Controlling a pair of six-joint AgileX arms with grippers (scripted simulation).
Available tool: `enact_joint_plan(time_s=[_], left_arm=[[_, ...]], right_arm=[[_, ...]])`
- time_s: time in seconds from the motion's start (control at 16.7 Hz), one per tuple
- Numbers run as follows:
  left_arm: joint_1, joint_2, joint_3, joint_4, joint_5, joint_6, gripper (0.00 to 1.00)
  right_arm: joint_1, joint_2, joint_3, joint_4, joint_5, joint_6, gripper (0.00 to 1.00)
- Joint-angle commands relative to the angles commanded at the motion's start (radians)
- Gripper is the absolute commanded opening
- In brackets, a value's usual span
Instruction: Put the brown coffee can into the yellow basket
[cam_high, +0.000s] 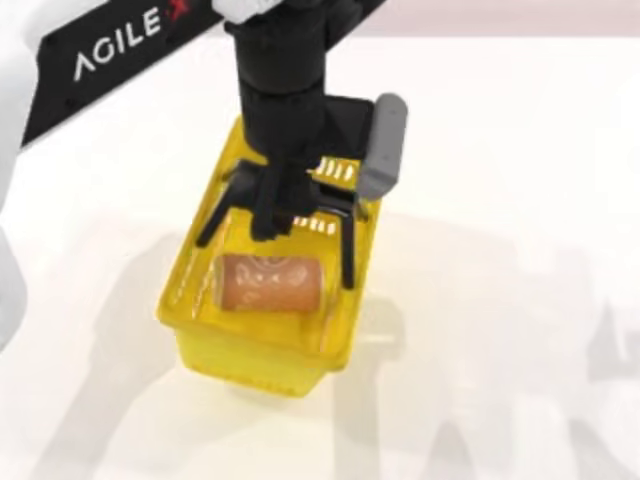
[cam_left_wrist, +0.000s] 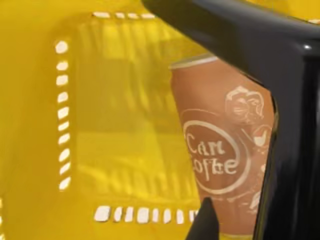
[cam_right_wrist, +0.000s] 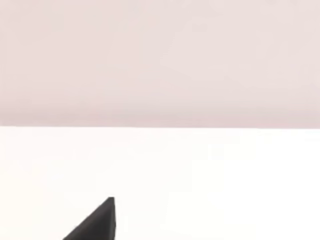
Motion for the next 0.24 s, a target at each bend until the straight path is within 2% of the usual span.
enact_joint_plan(time_s=[0.24], left_arm=[[0.026, -0.012, 0.078, -0.086, 0.002, 0.018, 0.00]], right_arm=[[0.000, 0.000, 0.000, 0.000, 0.000, 0.000, 1.00]])
